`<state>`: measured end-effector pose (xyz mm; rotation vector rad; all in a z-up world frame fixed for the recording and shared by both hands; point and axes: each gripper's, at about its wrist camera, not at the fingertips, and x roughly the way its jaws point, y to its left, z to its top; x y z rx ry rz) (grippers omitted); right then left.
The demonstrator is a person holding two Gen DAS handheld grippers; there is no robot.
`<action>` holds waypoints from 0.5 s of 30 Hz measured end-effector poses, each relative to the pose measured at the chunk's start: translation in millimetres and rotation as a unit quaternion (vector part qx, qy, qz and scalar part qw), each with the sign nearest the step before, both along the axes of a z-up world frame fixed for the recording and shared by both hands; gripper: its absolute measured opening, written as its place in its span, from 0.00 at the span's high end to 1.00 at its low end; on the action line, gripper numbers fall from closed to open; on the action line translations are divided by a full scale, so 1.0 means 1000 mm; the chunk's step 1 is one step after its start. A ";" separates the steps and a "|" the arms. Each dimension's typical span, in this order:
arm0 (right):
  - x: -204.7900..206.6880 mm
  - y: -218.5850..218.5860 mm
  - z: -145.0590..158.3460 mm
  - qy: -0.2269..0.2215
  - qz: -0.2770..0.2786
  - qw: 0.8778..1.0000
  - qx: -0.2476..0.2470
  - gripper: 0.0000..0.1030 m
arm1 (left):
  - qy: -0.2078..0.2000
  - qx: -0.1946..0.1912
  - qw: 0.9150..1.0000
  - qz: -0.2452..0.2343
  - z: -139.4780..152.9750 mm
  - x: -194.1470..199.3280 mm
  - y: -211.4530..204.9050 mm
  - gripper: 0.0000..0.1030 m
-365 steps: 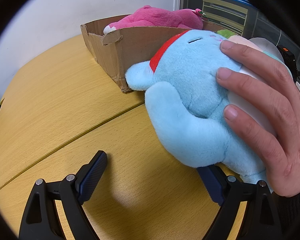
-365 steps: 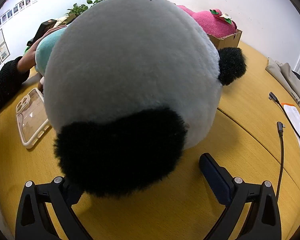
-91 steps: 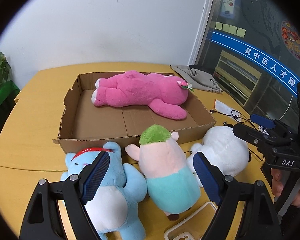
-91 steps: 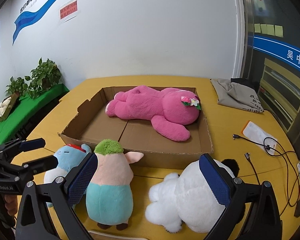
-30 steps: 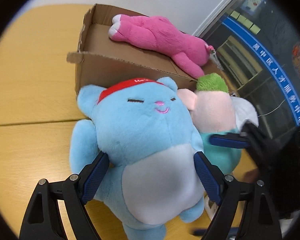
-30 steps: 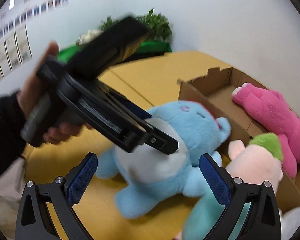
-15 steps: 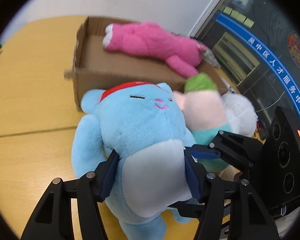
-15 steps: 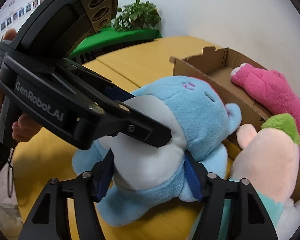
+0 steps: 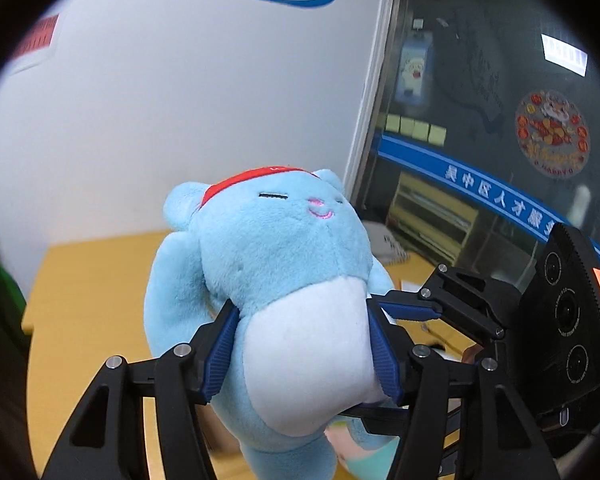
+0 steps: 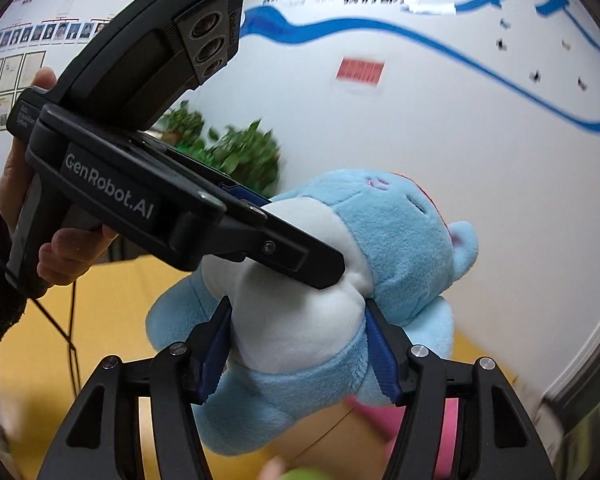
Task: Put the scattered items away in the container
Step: 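Lift the blue bear with both grippers, lower it into the box, open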
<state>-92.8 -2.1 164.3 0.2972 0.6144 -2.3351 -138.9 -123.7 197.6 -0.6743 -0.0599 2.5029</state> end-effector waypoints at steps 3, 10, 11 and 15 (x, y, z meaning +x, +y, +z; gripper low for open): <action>-0.029 0.003 0.017 0.009 0.002 1.000 -0.007 0.36 | -0.006 -0.005 1.000 0.001 0.002 -0.032 -0.004 0.42; -0.099 0.006 -0.050 -0.067 -0.001 0.998 -0.015 0.35 | -0.124 -0.002 0.992 0.006 -0.090 -0.106 0.018 0.42; -0.109 0.005 -0.067 -0.087 -0.002 0.996 -0.013 0.35 | -0.150 -0.002 0.989 0.008 -0.115 -0.118 0.019 0.42; -0.143 -0.005 -0.136 -0.181 -0.011 0.983 -0.005 0.35 | -0.236 0.013 0.971 0.020 -0.192 -0.147 0.008 0.42</action>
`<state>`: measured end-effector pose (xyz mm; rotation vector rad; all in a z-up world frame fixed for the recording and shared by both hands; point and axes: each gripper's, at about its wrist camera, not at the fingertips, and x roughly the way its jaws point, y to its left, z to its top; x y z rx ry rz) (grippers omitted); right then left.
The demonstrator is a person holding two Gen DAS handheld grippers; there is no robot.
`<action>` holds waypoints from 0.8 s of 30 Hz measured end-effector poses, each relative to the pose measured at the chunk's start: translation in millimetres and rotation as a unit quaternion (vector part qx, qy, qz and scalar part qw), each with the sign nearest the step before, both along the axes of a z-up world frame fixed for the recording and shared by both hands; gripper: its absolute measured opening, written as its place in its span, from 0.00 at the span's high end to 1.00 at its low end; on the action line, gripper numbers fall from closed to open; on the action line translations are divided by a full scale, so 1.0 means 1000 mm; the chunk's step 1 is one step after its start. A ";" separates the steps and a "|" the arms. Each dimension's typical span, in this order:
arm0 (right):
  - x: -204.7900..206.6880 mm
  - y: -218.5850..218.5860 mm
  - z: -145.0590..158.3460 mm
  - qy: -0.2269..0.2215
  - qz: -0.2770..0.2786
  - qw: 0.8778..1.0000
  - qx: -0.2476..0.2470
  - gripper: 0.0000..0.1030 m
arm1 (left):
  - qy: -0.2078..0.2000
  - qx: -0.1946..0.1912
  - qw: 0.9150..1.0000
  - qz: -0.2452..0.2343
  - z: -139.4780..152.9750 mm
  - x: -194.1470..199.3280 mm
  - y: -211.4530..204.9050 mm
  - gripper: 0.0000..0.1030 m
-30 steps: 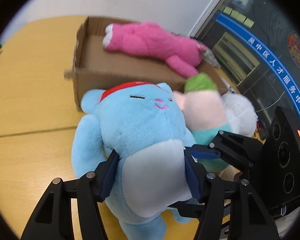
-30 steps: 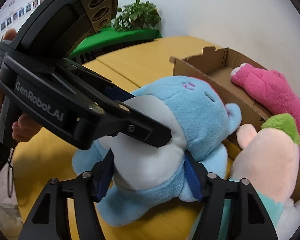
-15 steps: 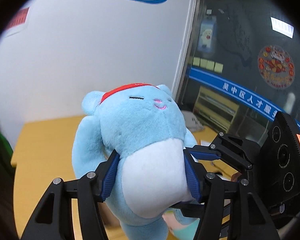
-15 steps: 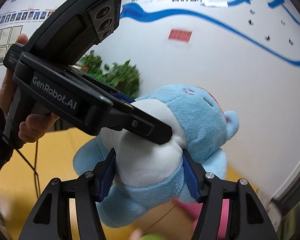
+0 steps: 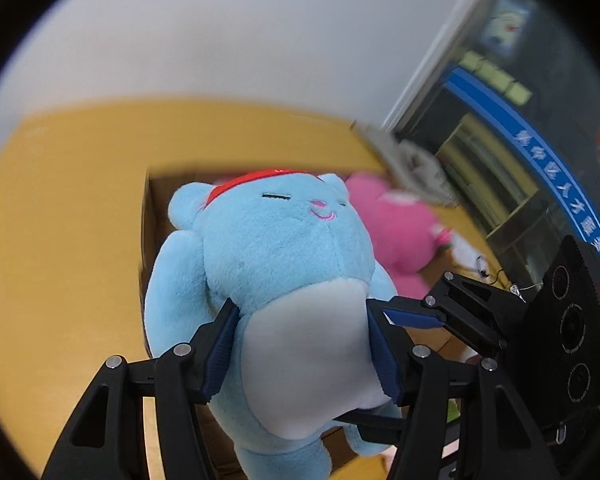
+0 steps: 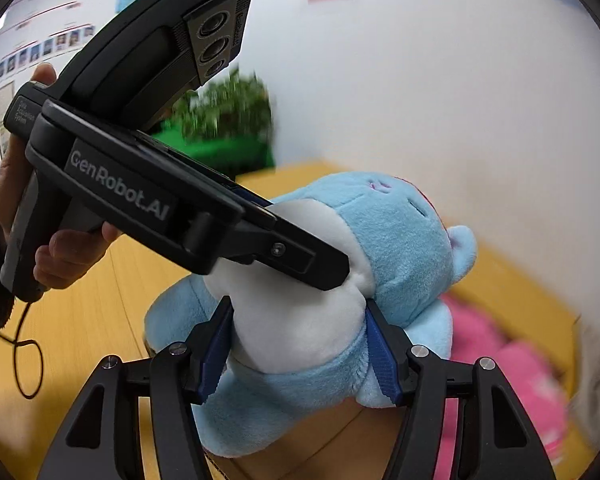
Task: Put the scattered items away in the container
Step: 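Lift the blue bear with both grippers, lower it into the box, open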
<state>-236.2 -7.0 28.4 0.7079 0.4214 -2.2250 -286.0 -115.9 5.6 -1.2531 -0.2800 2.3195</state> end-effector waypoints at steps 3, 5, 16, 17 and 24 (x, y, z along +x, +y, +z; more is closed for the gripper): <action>-0.018 -0.011 -0.040 -0.086 0.000 0.996 0.012 0.36 | -0.054 0.007 0.999 0.009 -0.045 -0.006 -0.009 0.42; -0.024 -0.016 -0.057 -0.140 0.006 0.990 0.016 0.36 | -0.069 -0.004 0.998 0.003 -0.062 -0.002 -0.008 0.42; -0.002 0.001 -0.047 -0.123 -0.032 0.991 0.051 0.04 | 0.003 -0.040 0.999 0.026 -0.021 0.034 0.000 0.31; -0.001 0.012 -0.031 -0.105 -0.043 0.993 0.045 0.02 | 0.023 -0.038 0.998 0.032 -0.007 0.046 -0.002 0.31; 0.085 0.087 0.029 -0.058 -0.162 0.984 -0.055 0.00 | 0.120 -0.038 0.991 0.044 0.057 0.138 0.008 0.25</action>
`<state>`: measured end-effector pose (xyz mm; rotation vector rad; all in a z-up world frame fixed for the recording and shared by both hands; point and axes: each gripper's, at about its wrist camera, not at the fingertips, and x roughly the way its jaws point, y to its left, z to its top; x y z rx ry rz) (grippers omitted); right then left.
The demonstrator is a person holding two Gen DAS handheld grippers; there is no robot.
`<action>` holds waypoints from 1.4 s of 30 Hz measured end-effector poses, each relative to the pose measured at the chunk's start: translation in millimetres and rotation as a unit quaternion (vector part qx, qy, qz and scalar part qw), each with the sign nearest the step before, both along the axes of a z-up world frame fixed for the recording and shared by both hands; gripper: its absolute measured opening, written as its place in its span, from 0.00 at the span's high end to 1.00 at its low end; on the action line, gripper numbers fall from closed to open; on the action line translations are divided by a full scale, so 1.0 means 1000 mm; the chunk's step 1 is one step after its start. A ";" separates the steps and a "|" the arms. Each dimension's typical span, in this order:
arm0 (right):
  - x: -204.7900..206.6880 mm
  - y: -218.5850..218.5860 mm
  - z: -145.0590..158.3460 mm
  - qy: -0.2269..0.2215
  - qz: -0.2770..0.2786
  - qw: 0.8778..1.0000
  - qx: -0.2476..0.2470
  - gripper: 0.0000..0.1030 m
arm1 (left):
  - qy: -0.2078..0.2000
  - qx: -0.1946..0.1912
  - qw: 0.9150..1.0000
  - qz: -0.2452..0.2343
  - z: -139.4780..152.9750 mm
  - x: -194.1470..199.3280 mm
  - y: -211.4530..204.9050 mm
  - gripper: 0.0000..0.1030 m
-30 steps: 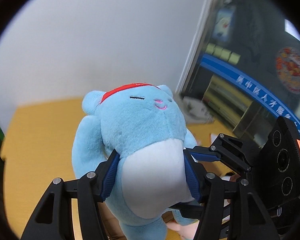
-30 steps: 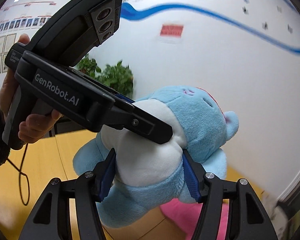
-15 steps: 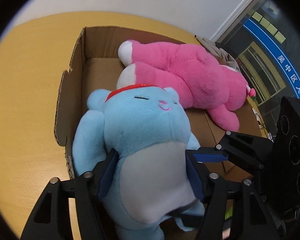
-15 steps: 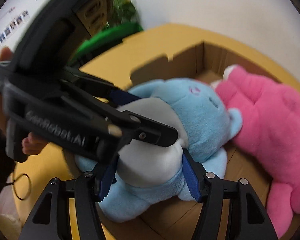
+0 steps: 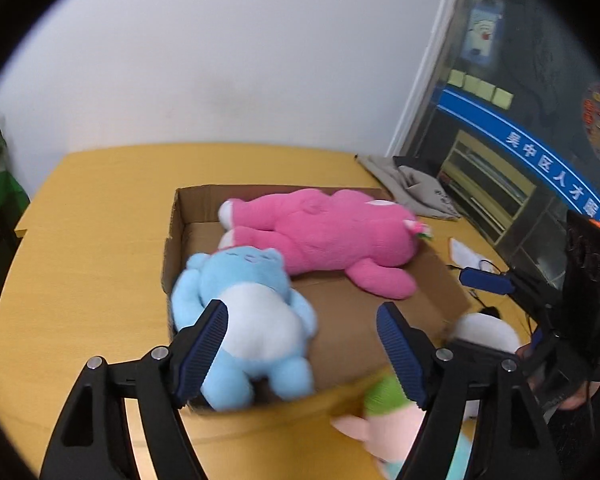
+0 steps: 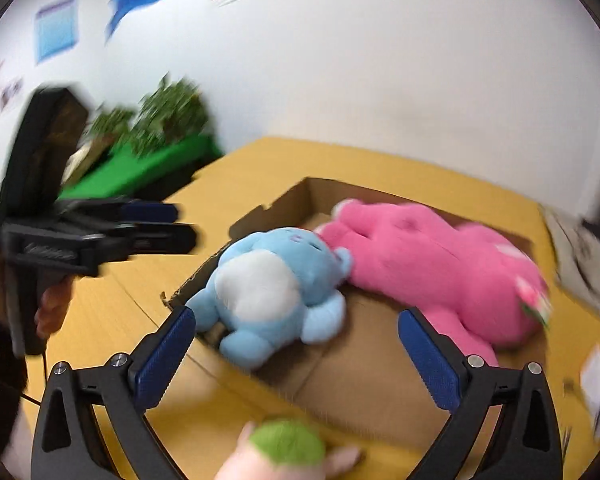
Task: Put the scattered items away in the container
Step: 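Lift the blue bear with both grippers, lower it into the box, open, then move both grippers to the green-haired plush and close them on it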
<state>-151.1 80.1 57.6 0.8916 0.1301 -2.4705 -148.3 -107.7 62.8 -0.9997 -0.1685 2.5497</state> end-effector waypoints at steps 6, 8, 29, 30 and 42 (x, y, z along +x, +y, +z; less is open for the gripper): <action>0.030 0.029 0.004 0.012 -0.092 0.996 0.015 0.00 | 0.001 0.002 1.000 -0.010 -0.001 0.040 0.041 0.25; 0.039 0.038 0.007 0.016 -0.108 0.994 0.018 0.00 | 0.003 0.006 1.000 -0.017 -0.001 0.052 0.056 0.25; 0.081 0.061 0.009 0.028 -0.130 0.990 0.046 0.00 | -0.024 0.047 0.998 -0.026 -0.009 0.085 0.083 0.25; 0.082 0.062 0.008 0.028 -0.129 0.990 0.046 0.00 | -0.026 0.047 0.998 -0.026 -0.011 0.085 0.083 0.25; 0.083 0.067 0.001 0.018 -0.131 0.990 0.041 0.00 | -0.056 0.064 0.995 -0.043 -0.028 0.074 0.086 0.25</action>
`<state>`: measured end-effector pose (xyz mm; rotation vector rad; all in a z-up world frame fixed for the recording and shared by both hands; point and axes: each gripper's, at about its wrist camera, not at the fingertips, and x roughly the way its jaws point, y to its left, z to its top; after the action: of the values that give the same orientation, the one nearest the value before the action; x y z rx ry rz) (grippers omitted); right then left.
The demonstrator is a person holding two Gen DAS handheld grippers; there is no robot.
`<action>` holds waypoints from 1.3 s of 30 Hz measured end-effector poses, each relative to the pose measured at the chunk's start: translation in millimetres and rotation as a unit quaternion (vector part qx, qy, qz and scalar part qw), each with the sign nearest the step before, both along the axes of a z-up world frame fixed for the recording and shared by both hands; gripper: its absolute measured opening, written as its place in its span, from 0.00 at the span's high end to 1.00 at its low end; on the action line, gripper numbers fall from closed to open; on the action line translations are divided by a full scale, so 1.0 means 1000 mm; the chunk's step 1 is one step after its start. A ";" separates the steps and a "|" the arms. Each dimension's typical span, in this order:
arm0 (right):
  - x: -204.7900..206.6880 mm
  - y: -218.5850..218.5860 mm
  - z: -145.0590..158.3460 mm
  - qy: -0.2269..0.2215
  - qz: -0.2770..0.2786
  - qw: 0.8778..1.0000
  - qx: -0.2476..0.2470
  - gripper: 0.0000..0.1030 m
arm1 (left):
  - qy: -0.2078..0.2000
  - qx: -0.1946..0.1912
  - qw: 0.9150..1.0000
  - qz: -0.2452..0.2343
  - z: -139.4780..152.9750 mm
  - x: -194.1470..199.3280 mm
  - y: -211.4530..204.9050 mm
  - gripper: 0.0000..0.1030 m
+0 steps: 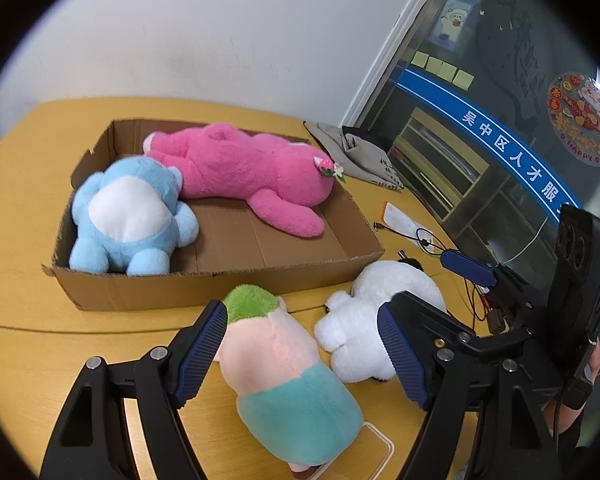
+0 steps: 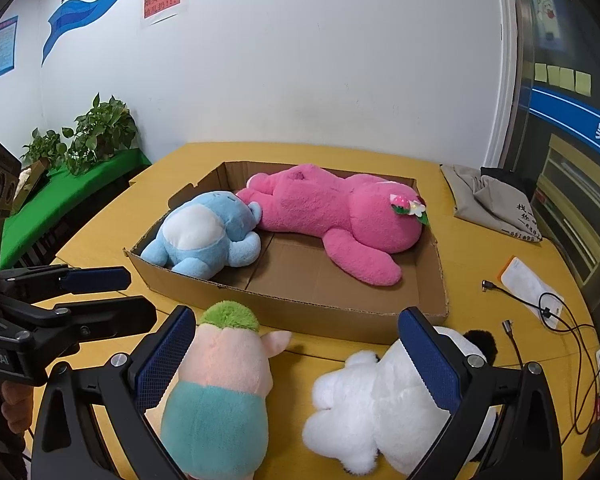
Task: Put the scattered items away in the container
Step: 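Move both grippers to the green-haired plush and close them on it, then lift the green-haired plush with both grippers, set it beside the blue bear, open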
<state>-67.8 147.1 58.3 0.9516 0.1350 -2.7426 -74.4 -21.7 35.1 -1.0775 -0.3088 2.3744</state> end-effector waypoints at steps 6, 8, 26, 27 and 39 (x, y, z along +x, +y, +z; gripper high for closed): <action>0.017 0.004 -0.028 -0.043 0.024 0.999 -0.014 0.00 | -0.040 0.014 0.999 -0.002 -0.027 -0.008 -0.003 0.25; 0.023 -0.001 -0.045 -0.068 0.041 0.997 -0.020 0.00 | -0.061 0.023 0.998 -0.001 -0.039 -0.013 -0.004 0.25; 0.026 -0.036 -0.122 -0.154 0.101 0.980 -0.078 0.28 | -0.134 0.009 0.991 -0.009 -0.092 -0.035 0.011 0.50; 0.027 -0.036 -0.121 -0.153 0.103 0.980 -0.079 0.30 | -0.133 0.008 0.991 -0.009 -0.090 -0.033 0.011 0.51; 0.029 -0.025 -0.012 -0.020 0.139 0.986 -0.089 0.35 | 0.029 0.030 0.999 -0.030 0.066 -0.030 0.003 0.58</action>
<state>-38.8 122.4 45.8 0.8677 0.0130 -2.4331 -104.7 -18.4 101.0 -0.9746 -0.3208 2.3238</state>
